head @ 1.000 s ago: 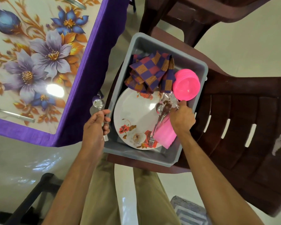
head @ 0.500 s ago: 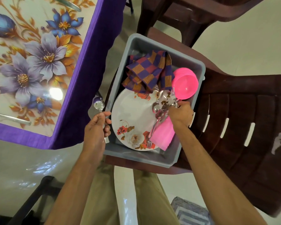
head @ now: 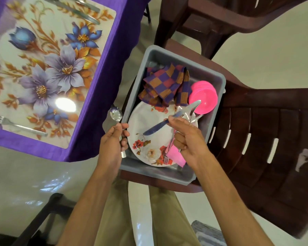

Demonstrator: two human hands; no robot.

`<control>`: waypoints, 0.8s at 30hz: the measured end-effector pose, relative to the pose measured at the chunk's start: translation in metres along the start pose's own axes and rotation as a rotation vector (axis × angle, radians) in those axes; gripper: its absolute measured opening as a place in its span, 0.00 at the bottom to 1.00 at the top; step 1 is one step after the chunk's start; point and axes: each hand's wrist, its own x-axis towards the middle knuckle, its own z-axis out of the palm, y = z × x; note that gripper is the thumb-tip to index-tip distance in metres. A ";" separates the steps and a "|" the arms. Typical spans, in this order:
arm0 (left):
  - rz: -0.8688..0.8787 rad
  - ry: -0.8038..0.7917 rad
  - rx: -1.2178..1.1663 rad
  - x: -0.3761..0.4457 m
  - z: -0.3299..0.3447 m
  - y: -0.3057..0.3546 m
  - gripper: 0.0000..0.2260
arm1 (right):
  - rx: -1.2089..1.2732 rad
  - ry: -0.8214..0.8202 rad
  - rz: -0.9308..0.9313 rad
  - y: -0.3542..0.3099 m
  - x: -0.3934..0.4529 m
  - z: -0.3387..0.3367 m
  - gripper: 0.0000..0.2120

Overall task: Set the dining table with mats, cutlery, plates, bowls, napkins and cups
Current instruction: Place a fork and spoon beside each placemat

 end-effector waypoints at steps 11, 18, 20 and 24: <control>0.074 -0.002 -0.124 -0.049 -0.006 0.046 0.12 | 0.167 -0.016 -0.103 -0.022 -0.044 0.041 0.07; 0.104 -0.031 -0.293 -0.103 -0.038 0.088 0.11 | 0.033 -0.085 -0.416 -0.031 -0.110 0.097 0.02; 0.123 -0.059 -0.308 -0.119 -0.056 0.099 0.13 | -0.183 -0.104 -0.678 -0.022 -0.138 0.121 0.02; 0.144 -0.071 -0.255 -0.143 -0.079 0.116 0.14 | -0.442 -0.160 -0.944 0.004 -0.167 0.157 0.03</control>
